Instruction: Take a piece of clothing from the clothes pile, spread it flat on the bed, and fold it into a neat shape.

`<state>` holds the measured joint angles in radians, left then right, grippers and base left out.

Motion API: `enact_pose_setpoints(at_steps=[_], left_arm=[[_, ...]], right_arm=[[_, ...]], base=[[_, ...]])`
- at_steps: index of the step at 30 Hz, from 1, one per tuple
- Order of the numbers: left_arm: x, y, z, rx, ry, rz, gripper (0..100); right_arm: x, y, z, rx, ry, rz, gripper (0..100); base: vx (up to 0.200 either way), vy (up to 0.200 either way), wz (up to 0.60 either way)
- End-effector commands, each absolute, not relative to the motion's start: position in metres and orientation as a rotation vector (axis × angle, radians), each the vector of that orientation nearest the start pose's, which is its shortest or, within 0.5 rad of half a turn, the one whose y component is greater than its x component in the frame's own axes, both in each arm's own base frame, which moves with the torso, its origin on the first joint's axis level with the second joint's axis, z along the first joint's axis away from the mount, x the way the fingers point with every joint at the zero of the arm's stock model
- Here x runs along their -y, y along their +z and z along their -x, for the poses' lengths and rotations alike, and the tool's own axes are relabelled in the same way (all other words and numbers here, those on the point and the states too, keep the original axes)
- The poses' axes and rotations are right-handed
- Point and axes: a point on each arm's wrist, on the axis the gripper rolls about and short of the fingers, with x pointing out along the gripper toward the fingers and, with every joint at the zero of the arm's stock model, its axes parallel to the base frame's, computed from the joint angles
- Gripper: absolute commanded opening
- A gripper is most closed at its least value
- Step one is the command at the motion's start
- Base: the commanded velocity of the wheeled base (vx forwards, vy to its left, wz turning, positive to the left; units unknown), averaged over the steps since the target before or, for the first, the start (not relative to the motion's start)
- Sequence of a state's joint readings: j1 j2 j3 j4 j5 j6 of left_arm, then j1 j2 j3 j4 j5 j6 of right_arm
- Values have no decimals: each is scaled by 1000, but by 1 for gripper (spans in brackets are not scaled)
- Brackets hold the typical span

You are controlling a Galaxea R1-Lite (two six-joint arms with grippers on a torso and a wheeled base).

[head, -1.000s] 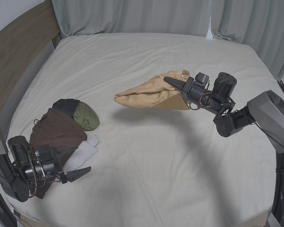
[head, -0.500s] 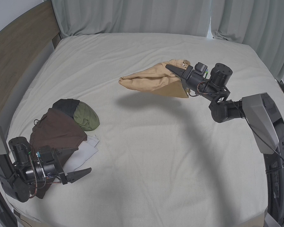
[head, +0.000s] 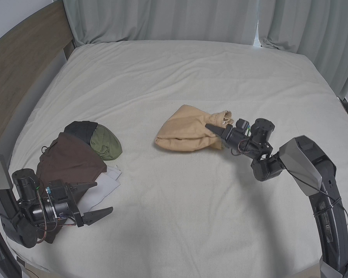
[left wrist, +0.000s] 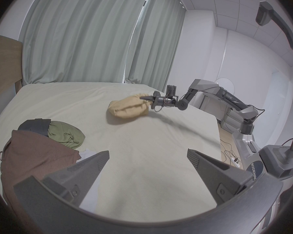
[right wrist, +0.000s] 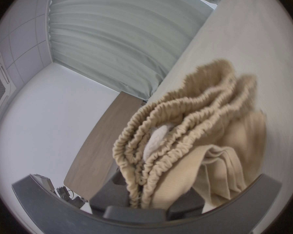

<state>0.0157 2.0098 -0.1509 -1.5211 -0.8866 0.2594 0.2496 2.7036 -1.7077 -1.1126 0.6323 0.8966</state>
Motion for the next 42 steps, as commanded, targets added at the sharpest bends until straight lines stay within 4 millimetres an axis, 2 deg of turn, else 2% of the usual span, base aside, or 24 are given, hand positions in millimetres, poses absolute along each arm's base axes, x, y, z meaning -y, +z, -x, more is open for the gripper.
enact_pose_setpoints(at_steps=[1, 13, 18, 19, 27, 29, 37, 38, 39, 40, 41, 42], left_arm=[[15, 50, -239, -206, -901, -86, 100], [15, 50, -240, -203, -903, -87, 100], [15, 51, -240, -200, -903, -89, 100], [15, 51, -240, -202, -903, -88, 100], [15, 51, -240, -198, -901, -90, 100], [15, 52, -240, -193, -903, -92, 100], [16, 53, -241, -187, -904, -95, 100], [15, 53, -241, -187, -902, -95, 100], [15, 53, -241, -187, -902, -95, 100], [15, 53, -242, -186, -902, -96, 100], [15, 53, -242, -186, -902, -96, 100], [15, 53, -242, -185, -902, -96, 100]], right_arm=[[-138, -13, -478, -375, 834, -820, 0], [-144, -33, -468, -388, 834, -827, 0], [-143, -32, -469, -379, 836, -826, 0], [-143, -32, -469, -378, 835, -826, 100], [-136, -29, -466, -381, 821, -829, 100], [-134, -16, -457, -379, 824, -827, 100], [-137, 3, -411, -471, 819, -825, 100], [-138, 8, -398, -483, 825, -814, 100], [-138, 8, -398, -483, 825, -814, 100], [-140, 15, -384, -485, 841, -802, 100], [-140, 15, -384, -485, 841, -802, 100], [-143, 24, -370, -476, 871, -797, 100]], base=[[0, 0, 0], [0, 0, 0], [0, 0, 0], [0, 0, 0], [0, 0, 0], [0, 0, 0], [0, 0, 0], [0, 0, 0], [0, 0, 0], [0, 0, 0], [0, 0, 0], [0, 0, 0]])
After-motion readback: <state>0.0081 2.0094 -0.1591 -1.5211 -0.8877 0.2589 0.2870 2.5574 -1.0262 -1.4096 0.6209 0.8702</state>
